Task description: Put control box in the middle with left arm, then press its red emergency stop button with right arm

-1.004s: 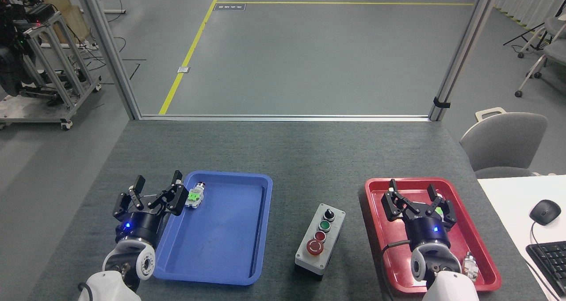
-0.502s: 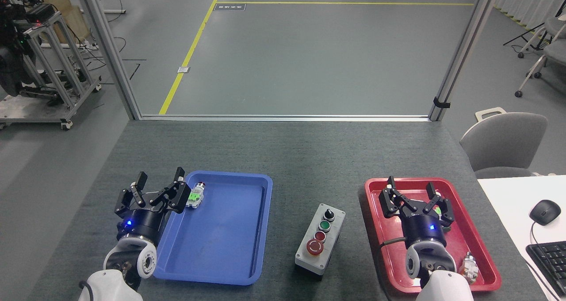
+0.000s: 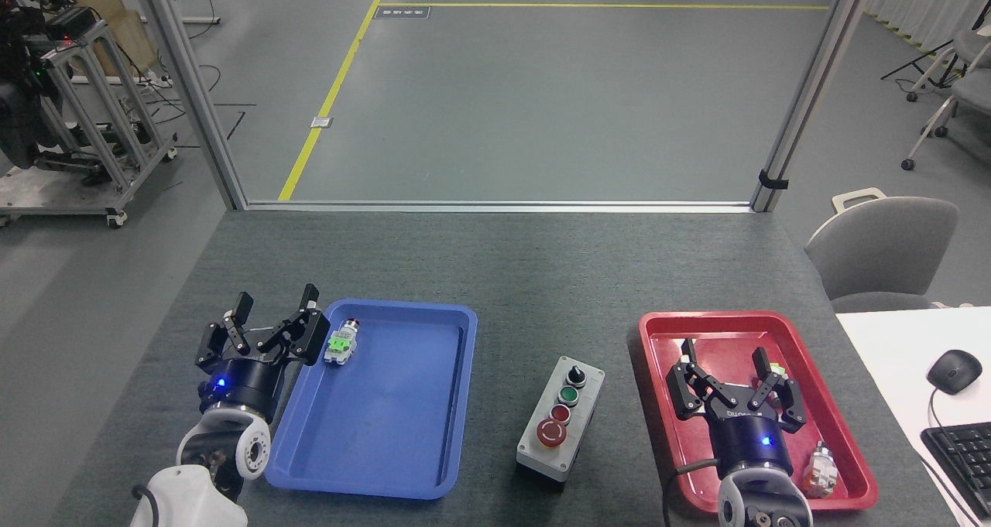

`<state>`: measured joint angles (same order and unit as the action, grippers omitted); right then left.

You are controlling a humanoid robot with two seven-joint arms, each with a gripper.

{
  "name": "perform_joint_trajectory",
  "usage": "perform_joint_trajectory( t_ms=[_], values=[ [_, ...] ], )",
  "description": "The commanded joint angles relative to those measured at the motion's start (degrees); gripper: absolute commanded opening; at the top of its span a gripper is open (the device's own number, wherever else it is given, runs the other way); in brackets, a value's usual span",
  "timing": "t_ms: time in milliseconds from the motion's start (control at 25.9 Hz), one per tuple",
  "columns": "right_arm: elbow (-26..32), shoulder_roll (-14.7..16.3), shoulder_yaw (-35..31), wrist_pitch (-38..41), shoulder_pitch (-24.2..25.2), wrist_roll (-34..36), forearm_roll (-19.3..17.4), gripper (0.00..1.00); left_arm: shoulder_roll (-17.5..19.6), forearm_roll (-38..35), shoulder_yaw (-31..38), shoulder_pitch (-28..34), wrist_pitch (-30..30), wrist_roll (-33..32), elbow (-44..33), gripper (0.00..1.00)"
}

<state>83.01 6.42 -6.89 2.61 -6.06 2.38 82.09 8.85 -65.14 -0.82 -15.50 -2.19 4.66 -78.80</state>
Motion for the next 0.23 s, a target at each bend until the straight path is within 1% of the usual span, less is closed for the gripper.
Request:
perform_joint_trajectory(
  t_ms=[0,193],
  values=[
    [0.1,-0.1,0.0,-0.3,0.0,0.0,0.0,1.0,0.0,0.1,0.0,0.2,0.0,0.0,0.2,0.99],
    [0.1,-0.1,1.2,-0.5,-0.5,0.1,0.1,1.0,0.0,0.2,0.9,0.3,0.0,0.0,0.1,0.99]
  ],
)
